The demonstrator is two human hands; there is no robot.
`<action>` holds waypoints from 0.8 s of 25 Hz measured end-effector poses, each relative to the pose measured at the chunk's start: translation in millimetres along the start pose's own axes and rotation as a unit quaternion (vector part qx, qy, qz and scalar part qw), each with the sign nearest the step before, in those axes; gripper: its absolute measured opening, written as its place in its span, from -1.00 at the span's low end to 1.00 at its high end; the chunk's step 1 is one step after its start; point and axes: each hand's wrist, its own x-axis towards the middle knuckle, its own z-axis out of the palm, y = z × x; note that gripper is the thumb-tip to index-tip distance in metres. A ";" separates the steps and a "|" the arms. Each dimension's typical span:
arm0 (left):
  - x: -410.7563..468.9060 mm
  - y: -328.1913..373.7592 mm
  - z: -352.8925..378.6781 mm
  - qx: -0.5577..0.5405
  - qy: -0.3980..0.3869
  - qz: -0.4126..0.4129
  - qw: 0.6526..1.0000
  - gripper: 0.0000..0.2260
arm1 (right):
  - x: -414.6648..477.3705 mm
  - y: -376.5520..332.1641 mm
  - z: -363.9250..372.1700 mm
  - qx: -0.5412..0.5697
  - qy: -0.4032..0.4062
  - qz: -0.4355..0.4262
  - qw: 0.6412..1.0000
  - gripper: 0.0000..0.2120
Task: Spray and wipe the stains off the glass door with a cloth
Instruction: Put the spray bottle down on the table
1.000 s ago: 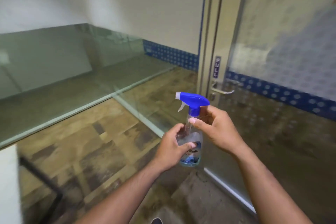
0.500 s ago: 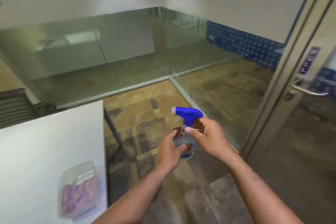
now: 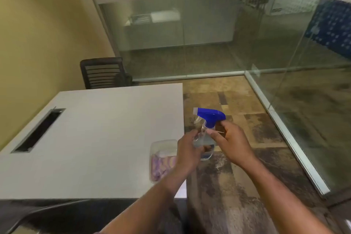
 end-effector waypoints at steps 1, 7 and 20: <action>6.3 -12.7 -23.3 -0.001 0.011 -0.001 1.000 -0.69 | 8.9 -9.0 24.5 0.002 -0.011 -0.003 1.000 -0.91; 41.6 -81.6 -139.9 -0.005 0.056 -0.003 0.998 -0.62 | 58.0 -53.2 152.3 0.035 -0.054 0.006 0.998 -0.77; 73.0 -213.6 -258.3 0.002 0.119 -0.076 0.990 -0.47 | 105.6 -65.5 333.8 -0.031 -0.216 0.073 0.973 -0.60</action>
